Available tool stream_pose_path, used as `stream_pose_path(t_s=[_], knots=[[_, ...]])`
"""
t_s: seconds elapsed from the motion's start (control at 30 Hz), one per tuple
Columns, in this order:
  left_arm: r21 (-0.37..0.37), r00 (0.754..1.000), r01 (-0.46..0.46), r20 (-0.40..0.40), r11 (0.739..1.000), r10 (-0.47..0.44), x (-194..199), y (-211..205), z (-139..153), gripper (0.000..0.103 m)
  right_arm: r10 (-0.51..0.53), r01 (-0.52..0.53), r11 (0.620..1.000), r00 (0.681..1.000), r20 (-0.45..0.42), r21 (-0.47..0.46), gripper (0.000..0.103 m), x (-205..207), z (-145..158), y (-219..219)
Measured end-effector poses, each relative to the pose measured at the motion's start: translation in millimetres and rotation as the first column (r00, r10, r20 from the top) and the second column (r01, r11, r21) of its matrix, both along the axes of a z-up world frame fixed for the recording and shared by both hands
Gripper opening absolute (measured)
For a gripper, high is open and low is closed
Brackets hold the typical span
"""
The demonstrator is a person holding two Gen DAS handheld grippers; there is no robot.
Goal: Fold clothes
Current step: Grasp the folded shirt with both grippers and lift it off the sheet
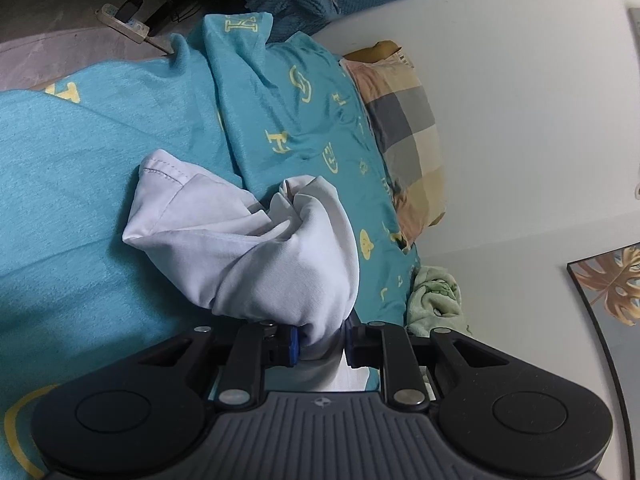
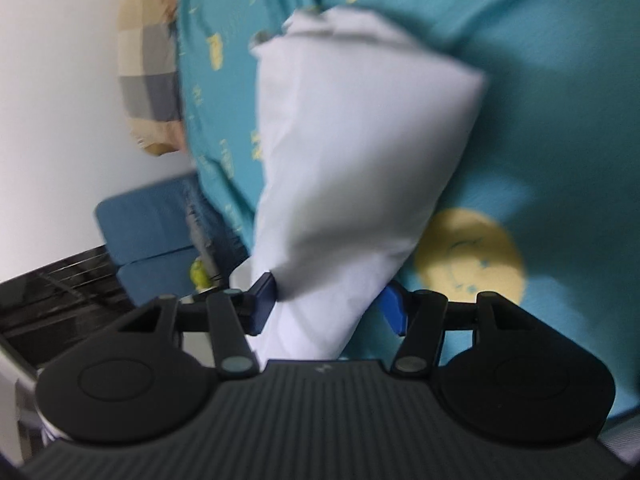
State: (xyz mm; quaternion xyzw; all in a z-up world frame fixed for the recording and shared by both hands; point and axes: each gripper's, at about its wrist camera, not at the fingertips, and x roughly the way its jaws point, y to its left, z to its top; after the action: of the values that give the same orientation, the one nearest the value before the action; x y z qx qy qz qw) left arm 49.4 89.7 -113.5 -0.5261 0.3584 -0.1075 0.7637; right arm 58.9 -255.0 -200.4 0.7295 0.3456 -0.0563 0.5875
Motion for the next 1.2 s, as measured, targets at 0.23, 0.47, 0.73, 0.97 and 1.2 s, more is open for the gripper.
stream_pose_path(t_s=[0.23,0.47,0.73,0.97,1.2], knots=[[-0.008,1.000,-0.012,-0.010,1.000,0.011,4,2,-4,0.021,-0.111,0.108,0.989,0.994,-0.025,-0.100,0.060,-8,1,-21],[0.006,1.000,0.005,-0.013,1.000,-0.005,2,2,3,0.021,-0.071,0.079,0.955,0.997,0.039,-0.285,0.023,-6,23,-22],[0.002,0.997,0.075,-0.027,0.997,-0.075,-15,-12,62,0.020,-0.093,0.126,0.943,0.988,0.120,-0.308,0.021,-55,80,-41],[0.009,0.981,0.188,0.050,0.982,-0.188,-19,-92,146,0.020,-0.174,0.230,0.934,0.961,0.214,-0.272,0.021,-97,156,-104],[0.018,0.915,0.380,0.142,0.925,-0.378,19,-262,223,0.020,-0.302,0.389,0.873,0.904,0.301,-0.294,0.021,-121,235,-235]])
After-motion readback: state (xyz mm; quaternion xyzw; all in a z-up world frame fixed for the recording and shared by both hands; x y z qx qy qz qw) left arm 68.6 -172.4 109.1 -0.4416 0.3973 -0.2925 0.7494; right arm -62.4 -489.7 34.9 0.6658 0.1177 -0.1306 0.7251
